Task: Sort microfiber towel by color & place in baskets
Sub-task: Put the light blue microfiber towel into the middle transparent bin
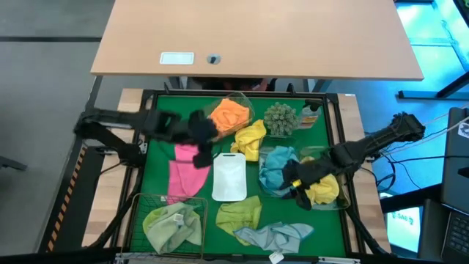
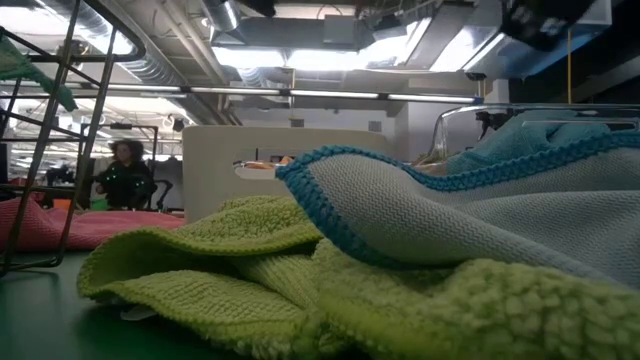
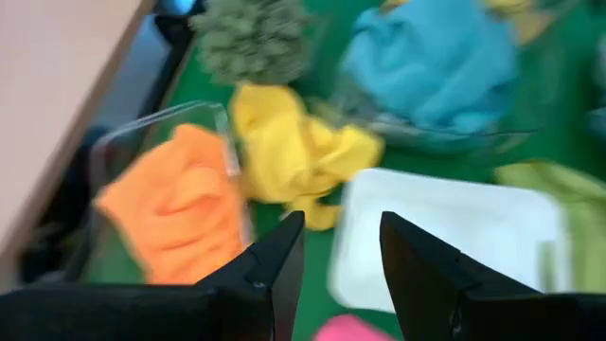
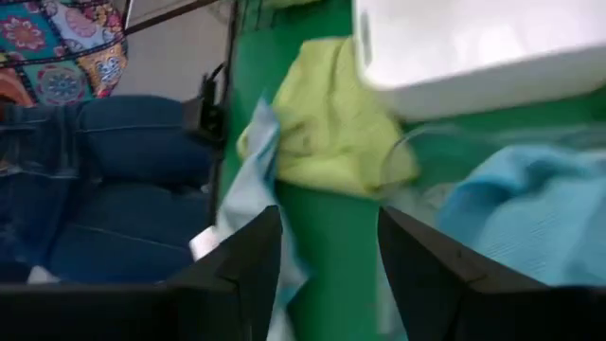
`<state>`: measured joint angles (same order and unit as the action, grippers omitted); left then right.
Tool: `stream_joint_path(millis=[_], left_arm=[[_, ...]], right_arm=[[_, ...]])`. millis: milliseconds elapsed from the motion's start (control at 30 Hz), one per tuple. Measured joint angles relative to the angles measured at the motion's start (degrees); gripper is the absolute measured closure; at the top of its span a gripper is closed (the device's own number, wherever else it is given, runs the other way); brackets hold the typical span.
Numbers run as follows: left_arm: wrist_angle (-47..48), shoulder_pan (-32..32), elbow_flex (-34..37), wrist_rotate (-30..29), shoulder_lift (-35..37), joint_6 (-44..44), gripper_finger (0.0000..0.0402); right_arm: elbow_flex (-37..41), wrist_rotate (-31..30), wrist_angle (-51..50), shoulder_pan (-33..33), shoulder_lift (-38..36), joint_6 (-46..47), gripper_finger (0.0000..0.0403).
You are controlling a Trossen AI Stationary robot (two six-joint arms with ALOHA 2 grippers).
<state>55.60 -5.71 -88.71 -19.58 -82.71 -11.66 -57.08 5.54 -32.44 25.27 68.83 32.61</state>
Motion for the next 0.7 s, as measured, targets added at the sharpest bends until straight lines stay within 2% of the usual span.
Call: stream_joint_path(millis=[133,267,400,700], left_arm=[[-10.96,-5.72,10.80,-0.31,4.94,-1.86,0.0269],[-16.43,-9.61,16.09,-0.38,6.49,-1.96,0.0269],[-18.49,-12.02,17.14,-0.43,5.86,-1.96,0.0269],[-25.30,-15.34,17.14,-0.62,5.83,-1.77,0.0269]], right_arm=[[0.01,-0.48,2.19,6.02,1.82,7.28,0.0226],[0.00,-0.46,7.09,11.65,4.60,9.46,0.0226],[0.00,-0.63,9.65,16.03,7.71,10.34,0.0226],[0.00,-6.26,8.58,22.05,15.08,17.39,0.0226]])
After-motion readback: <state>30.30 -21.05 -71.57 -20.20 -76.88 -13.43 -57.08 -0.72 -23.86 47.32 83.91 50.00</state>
